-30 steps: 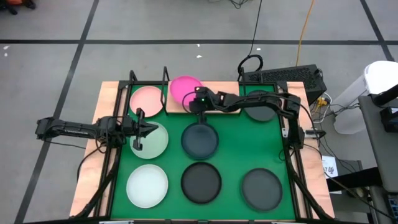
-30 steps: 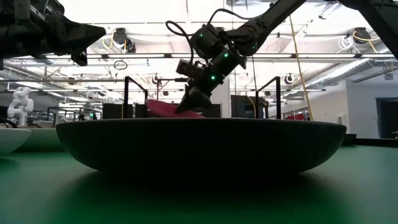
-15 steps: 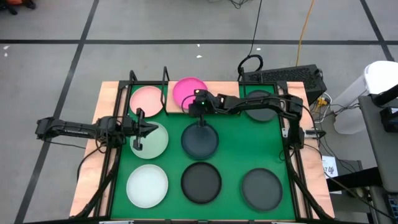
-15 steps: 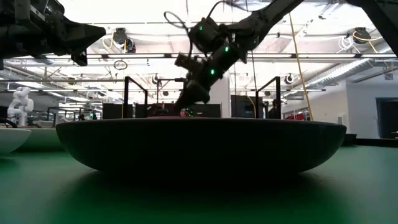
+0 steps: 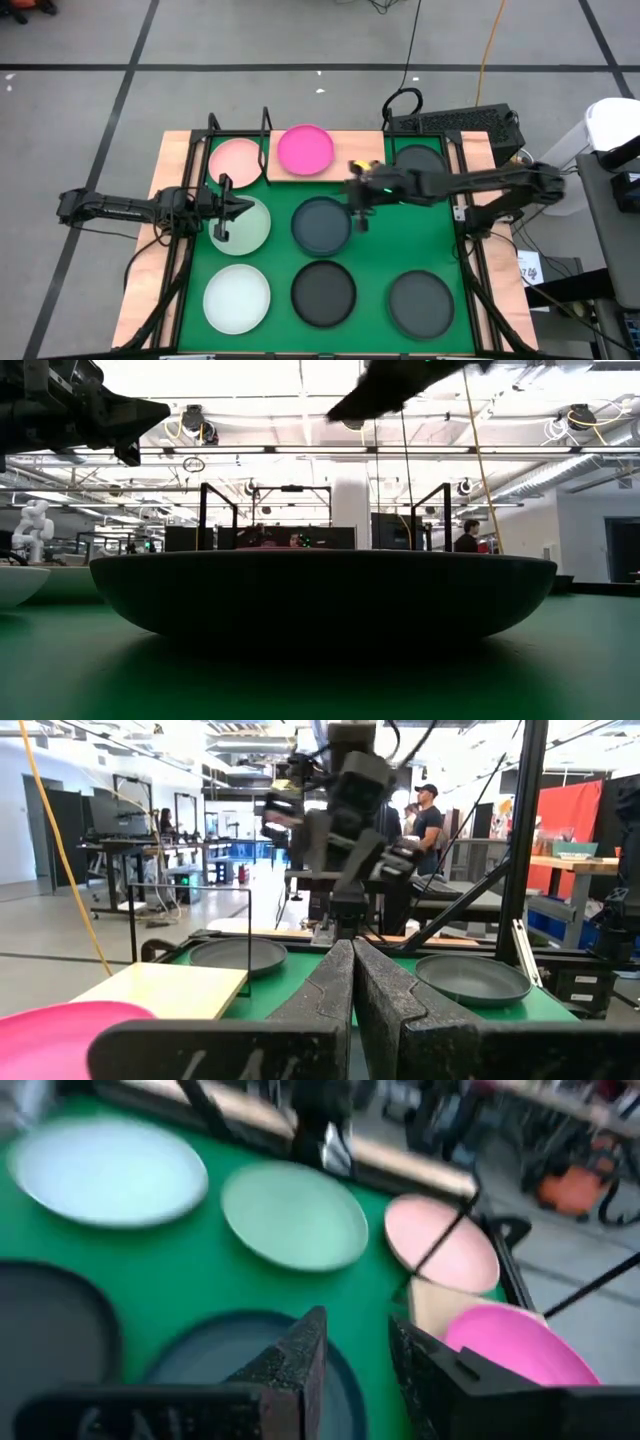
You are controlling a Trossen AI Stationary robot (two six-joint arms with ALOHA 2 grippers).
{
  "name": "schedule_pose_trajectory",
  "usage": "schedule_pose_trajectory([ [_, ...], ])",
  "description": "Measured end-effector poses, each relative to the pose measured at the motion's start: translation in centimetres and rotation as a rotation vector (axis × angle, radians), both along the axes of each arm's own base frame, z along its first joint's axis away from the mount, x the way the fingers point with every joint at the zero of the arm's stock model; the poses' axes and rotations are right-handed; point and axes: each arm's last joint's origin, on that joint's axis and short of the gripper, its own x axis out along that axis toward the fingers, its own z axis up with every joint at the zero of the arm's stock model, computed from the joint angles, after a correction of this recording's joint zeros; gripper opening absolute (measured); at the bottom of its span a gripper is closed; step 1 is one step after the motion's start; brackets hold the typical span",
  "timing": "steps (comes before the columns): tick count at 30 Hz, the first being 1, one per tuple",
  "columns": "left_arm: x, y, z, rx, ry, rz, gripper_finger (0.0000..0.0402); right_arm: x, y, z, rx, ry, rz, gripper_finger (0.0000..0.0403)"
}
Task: Place and stack plates onto a shelf
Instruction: Stack the green plate on top of the pink plate on the shelf
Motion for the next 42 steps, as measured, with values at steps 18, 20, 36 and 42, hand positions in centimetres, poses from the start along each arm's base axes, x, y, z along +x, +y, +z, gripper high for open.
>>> schedule_pose_trajectory([
  [18, 0.4, 0.2, 6.1, -0.127, 0.075, 0.058, 0.0012, -10.5, 1.8, -3.7, -0.090, -0.554, -0.079, 0.0091],
  [20, 0.9, 0.4, 7.3, -0.110, 0.236, 0.116, 0.0012, -10.6, 1.8, -3.7, -0.105, -0.553, -0.076, 0.0091],
  [36, 6.8, -1.5, 2.7, -0.437, 1.371, 0.078, 0.0012, -10.5, 1.5, -4.5, -0.166, -0.460, -0.164, 0.0091],
  [42, 7.8, -2.9, 1.2, -0.415, 1.453, 0.025, 0.0016, -10.5, 1.5, -4.6, -0.165, -0.450, -0.163, 0.0091],
])
